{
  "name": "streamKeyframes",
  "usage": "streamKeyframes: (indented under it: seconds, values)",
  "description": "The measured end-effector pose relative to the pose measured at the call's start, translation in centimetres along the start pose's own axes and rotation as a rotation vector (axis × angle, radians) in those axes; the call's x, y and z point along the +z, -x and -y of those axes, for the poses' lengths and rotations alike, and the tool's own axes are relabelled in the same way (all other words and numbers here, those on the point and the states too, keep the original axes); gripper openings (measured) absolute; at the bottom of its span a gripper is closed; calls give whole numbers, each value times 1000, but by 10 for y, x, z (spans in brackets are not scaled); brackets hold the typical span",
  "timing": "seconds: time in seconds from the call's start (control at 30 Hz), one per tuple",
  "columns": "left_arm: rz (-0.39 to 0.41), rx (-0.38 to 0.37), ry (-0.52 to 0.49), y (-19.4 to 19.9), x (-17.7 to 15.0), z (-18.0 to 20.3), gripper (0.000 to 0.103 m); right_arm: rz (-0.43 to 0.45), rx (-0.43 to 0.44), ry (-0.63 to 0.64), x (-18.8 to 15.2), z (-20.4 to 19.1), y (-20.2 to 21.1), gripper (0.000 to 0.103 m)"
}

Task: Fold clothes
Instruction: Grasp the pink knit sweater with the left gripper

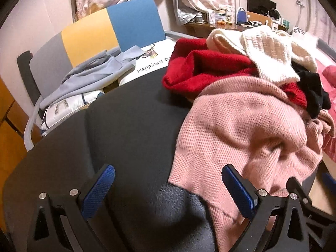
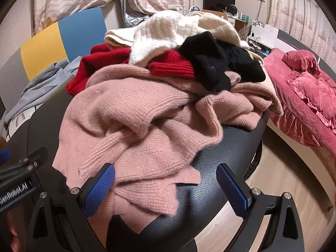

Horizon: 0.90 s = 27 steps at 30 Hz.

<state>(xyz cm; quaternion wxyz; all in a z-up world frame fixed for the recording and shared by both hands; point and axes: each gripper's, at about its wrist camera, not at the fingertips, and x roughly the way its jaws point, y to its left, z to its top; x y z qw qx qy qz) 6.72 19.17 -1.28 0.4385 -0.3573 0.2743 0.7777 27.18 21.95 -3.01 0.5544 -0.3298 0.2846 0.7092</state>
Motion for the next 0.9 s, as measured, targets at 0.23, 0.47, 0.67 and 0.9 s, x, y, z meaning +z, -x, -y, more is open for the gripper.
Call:
streamKeyframes:
  seconds: [0.23, 0.47, 0.67, 0.9]
  values:
    - [19, 0, -23, -5, 18, 10, 103, -16, -1, -23, 0, 11, -3, 100]
    - [20, -1, -51, -18, 24, 24, 103, -28, 1, -35, 0, 17, -6, 100]
    - [4, 7, -83, -34, 23, 33, 103, -35, 1, -42, -1, 23, -8, 100]
    - [-48, 24, -89, -58, 21, 36, 103, -51, 4, -49, -1, 29, -12, 100]
